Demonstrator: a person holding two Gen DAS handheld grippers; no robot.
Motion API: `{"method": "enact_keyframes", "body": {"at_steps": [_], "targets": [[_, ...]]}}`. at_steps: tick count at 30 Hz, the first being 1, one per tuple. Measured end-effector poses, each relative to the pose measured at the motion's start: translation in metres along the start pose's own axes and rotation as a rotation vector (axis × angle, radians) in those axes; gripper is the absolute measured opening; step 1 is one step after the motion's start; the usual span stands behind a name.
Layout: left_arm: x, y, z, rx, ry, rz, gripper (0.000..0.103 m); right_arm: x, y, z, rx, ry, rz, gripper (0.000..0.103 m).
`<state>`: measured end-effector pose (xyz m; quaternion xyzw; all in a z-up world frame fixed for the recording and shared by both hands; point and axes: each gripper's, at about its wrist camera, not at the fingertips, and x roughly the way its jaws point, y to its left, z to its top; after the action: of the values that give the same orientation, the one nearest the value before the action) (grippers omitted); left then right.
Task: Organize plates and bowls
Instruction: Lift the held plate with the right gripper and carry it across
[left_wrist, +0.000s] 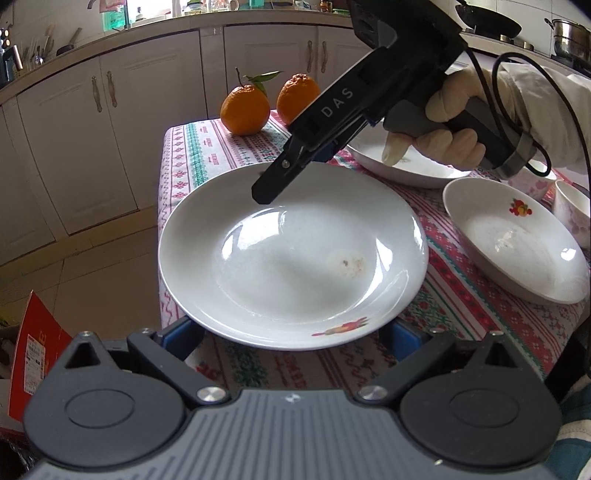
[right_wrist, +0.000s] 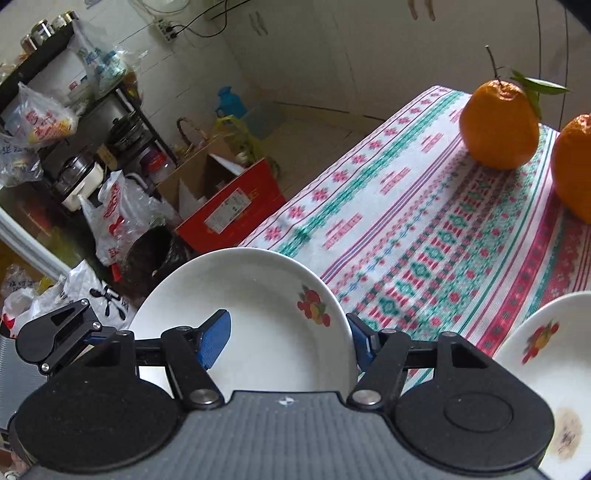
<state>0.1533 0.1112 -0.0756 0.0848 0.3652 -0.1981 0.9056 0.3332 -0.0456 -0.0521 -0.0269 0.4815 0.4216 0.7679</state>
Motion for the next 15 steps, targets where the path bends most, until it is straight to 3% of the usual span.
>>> {"method": "enact_keyframes", "body": {"at_steps": [15], "targets": [[0.013, 0.012, 0.008, 0.02, 0.002, 0.002, 0.1, 0.009, -0.009, 0.01, 0.026, -0.025, -0.025, 0.073]]}}
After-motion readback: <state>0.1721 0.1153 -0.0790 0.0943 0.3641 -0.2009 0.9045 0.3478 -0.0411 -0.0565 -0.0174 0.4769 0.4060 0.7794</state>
